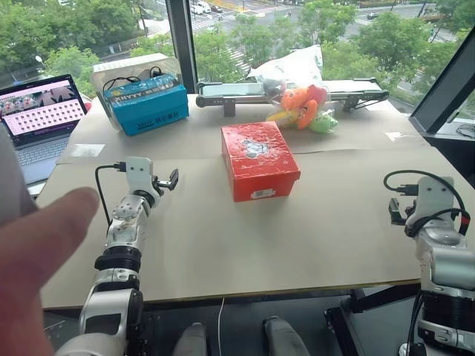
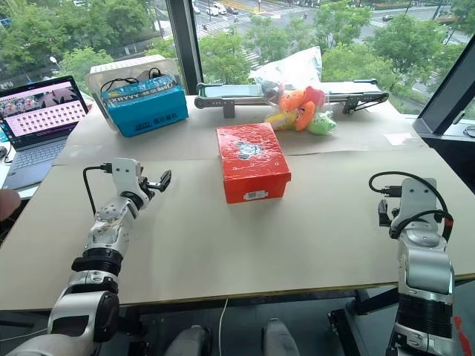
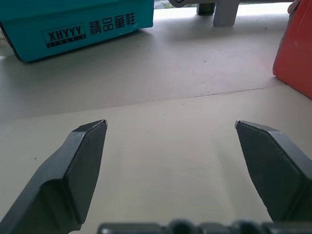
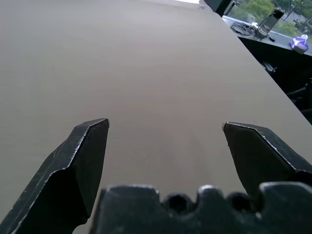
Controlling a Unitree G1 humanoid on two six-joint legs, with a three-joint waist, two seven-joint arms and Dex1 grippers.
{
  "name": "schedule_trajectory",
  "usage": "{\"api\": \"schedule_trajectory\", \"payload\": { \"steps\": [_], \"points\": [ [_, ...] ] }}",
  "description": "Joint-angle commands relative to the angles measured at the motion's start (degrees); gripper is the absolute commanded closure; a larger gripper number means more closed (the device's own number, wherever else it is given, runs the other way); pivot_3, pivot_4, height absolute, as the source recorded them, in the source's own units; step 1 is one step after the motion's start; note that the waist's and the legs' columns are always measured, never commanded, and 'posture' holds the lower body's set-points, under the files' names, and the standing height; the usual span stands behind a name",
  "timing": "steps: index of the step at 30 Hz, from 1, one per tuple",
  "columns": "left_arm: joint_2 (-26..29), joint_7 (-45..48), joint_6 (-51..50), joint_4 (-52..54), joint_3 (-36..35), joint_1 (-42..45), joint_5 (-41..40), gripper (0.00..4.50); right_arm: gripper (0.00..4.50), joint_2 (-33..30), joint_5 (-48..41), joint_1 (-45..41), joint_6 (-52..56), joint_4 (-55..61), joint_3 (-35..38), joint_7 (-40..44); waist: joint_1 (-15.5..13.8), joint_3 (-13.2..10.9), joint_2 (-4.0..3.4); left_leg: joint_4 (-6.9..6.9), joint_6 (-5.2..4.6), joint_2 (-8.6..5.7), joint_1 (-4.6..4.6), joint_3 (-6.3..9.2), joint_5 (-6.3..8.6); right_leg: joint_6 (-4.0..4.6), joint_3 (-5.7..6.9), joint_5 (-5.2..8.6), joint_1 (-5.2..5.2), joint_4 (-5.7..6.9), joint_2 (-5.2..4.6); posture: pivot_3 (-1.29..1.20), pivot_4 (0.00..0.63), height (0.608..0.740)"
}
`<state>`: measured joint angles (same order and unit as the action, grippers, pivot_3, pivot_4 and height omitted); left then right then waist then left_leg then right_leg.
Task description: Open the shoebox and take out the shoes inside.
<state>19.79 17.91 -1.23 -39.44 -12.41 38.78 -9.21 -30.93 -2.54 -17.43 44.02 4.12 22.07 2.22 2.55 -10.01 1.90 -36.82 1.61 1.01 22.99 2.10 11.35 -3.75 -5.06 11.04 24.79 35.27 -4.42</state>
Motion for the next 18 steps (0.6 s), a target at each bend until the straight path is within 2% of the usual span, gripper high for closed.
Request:
{"api": "schedule_trajectory", "payload": {
  "steps": [1,7,11,15,18],
  "points": [
    [0.21,0.20,1.83,0.69,-0.58,1.39,-0.78,0.00,0.08,-0.45,0.27,-0.37,-0.27,2.05,0.54,-0.06,0.00,0.00,0.00,0.00,0.00,0.00,0.00,0.00,0.00,0.00,0.00,0.00,0.00,0.00,0.00,0.00,0.150,0.706],
    [1.36,3.25,3.36,-3.34,0.93,0.85,0.84,0.00,0.08,-1.40,0.06,-0.77,-0.71,0.60,-1.27,2.26,0.09,0.00,0.00,0.00,0.00,0.00,-0.02,0.00,0.00,0.00,0.00,0.00,0.00,0.01,0.01,0.00,0.150,0.706],
    [4.39,19.50,5.72,-1.57,7.44,-1.79,2.02,0.00,0.08,-6.53,-0.82,0.39,-4.08,2.30,-9.64,14.35,0.25,0.00,0.00,0.00,0.00,-0.01,-0.01,-0.01,0.00,0.00,-0.01,0.00,0.00,0.00,0.01,0.00,0.150,0.706],
    [5.88,30.26,2.91,2.04,9.84,-3.03,-0.52,0.00,0.08,-8.65,-2.88,0.29,-5.70,2.97,-12.25,21.25,0.14,0.00,0.00,0.00,0.00,0.00,-0.01,-0.01,0.00,-0.01,0.00,0.01,-0.02,-0.02,0.01,0.00,0.150,0.706],
    [8.25,40.35,0.15,8.35,11.87,-3.88,-2.98,0.00,0.08,-10.19,-6.35,-0.88,-5.61,4.87,-14.82,29.66,0.12,-0.01,0.01,-0.06,0.00,0.00,0.06,0.02,0.00,-0.01,0.01,0.01,-0.02,-0.02,0.01,0.00,0.150,0.706]
  ]
}}
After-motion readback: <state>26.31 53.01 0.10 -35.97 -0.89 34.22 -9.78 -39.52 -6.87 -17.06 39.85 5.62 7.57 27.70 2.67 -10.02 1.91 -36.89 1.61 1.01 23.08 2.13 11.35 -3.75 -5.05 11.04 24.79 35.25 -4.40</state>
